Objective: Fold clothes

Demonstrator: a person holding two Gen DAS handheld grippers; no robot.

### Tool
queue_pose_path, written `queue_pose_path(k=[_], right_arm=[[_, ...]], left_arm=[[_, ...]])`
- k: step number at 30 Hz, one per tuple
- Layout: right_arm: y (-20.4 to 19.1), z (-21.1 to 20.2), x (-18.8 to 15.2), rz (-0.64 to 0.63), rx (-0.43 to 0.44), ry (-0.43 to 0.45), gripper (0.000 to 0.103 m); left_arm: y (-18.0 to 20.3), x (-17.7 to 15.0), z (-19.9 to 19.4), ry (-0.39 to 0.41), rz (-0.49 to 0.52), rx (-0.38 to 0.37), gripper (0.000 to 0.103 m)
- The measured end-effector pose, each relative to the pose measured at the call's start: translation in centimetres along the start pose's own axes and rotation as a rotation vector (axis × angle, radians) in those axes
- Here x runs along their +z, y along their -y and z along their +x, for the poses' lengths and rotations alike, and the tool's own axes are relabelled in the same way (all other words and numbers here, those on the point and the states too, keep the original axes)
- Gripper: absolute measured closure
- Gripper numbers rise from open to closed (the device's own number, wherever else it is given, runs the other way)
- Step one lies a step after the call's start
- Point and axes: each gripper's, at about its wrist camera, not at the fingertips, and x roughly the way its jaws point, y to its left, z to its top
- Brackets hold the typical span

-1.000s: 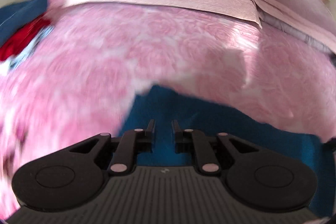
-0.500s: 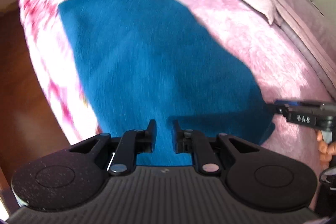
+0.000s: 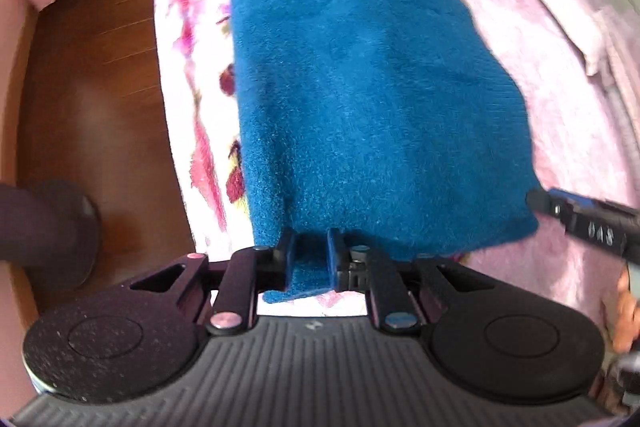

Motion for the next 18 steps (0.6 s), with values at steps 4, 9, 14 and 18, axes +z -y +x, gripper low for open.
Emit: queue_pose_path(k=[4,9,14,18], right_arm=[[-1.2,1.9,-0.8,-0.006,-0.018,-0.062,0.065],[-0.9,1.5,-0.3,0.075,-0.010,-0.115,0.065],[-1.2,-0.9,-0.6,0.109,0.019,-0.114,0.033],[-1.5,-4.0,0.1,0.129,0.034,-0.081,0.033]], left_arm=[[1.4,0.2,0.9,-0.041,-0.026,0.090,0.090],[2.9,0.2,0.5,-0.047,-0.001,0.165,0.088],[3.2,0.1,-0.9,-0.062,0.007,0.199,0.075],[3.4,0.8,-3.4,-0.055,-0.008,0.184,0.071]])
